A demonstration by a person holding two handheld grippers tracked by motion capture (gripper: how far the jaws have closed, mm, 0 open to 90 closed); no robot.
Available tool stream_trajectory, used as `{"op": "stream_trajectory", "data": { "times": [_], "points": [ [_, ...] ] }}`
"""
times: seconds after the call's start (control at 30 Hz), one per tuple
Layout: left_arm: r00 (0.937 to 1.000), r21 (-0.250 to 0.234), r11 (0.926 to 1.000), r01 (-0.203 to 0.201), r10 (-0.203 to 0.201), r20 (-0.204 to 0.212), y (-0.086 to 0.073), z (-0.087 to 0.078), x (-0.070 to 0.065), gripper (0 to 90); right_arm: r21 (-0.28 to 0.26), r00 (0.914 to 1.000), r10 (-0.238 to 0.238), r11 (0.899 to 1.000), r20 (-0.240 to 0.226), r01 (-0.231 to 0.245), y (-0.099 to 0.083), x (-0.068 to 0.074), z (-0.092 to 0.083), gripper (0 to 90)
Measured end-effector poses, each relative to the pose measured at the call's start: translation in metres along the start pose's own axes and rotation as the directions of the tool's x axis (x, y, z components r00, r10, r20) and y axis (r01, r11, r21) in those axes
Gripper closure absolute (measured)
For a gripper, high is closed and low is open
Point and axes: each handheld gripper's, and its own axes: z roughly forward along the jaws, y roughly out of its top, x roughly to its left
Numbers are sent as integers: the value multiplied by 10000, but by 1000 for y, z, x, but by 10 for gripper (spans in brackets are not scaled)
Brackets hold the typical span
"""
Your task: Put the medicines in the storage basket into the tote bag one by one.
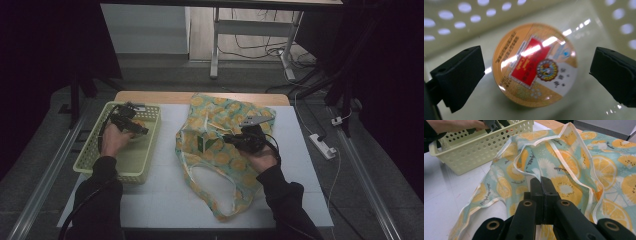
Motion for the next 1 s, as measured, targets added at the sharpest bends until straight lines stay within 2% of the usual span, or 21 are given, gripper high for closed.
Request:
{"op": "stream_trajectory", "data": {
  "times": [0.13, 0.23, 0.4, 0.47, 0.7, 0.87, 1.0],
  "points": [
    [9996, 159, 9997, 160, -163, 209, 0, 2, 1, 39, -5, 10000, -11, 10000, 6, 11, 0, 0, -1, 893],
    [9999, 363, 9993, -28, 33, -149, 0, 0, -3, 196, 2, 10000, -24, 10000, 1, 24, 0, 0, 0, 893],
    [9996, 538, 9982, 262, -254, -153, 0, -2, -3, 203, 1, 10000, -44, 10000, 3, 44, 0, 1, 0, 893],
    [9989, 593, 9976, 352, -333, -326, 0, -3, -3, 204, -34, 10000, -27, 10000, -4, 27, 1, 1, -1, 893],
    [9980, -248, 9977, 625, -622, 132, -3, -23, -4, 205, -91, 10000, -10, 10000, 3, 10, 1, 0, -1, 893],
    [9982, -670, 9964, 517, -495, 341, -6, -40, -8, 206, -118, 10000, 4, 9999, -1, -4, 1, 0, -2, 893],
    [9981, -1192, 9923, 347, -283, 556, -8, -55, -15, 206, -109, 10000, -7, 9999, 12, 7, 1, 1, -1, 893]
  ]
}}
